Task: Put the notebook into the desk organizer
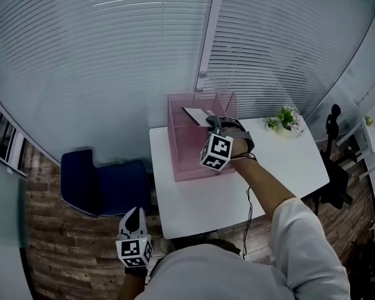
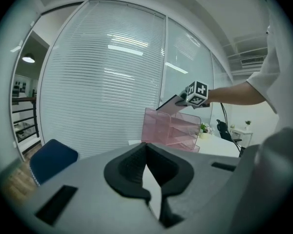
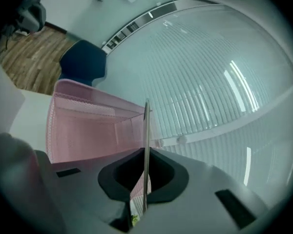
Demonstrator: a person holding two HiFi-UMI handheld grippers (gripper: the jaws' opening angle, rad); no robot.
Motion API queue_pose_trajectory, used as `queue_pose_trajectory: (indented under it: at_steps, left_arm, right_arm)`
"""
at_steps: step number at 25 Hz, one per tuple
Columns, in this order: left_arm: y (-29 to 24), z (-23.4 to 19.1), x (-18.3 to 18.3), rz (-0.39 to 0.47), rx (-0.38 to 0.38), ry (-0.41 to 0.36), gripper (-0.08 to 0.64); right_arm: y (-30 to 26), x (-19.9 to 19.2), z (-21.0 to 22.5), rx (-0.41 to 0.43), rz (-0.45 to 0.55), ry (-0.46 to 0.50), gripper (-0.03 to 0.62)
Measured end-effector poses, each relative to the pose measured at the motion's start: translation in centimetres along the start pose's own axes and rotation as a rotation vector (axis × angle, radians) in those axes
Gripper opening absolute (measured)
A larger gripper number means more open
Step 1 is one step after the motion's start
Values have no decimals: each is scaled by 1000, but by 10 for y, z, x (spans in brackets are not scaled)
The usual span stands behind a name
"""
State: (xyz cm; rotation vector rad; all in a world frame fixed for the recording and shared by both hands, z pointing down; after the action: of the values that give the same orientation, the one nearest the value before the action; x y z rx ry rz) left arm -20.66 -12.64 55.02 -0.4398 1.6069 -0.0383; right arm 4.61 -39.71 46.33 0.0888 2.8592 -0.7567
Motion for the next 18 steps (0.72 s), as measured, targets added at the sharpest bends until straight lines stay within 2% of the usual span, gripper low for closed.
queue_pose_trajectory:
  at_steps: [2,5,18]
  left_arm:
    - [-4,1,2,0,17,9,8]
    - [-12,3,4,-2,32,13,8]
    - [-32,12,8,-7,28,19,8]
  right_arm:
    - [-20,0,-7,34,-33,87,23]
    - [-35,-1,-17,84,-56,154,23]
    - [-46,-5,-59,219,-79,221,52]
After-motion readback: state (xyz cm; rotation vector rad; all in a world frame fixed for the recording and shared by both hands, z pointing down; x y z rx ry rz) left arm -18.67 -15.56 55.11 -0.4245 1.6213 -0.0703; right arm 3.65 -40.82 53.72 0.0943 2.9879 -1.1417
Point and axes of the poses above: the fingertips, and each gripper's own axes: y backward along the fingers, z to its right, x out of its top, the point moved 5 cm from there along y, backward along the fingers, and after that the axes turned 2 degrees about -y, right-handed, at the moved point
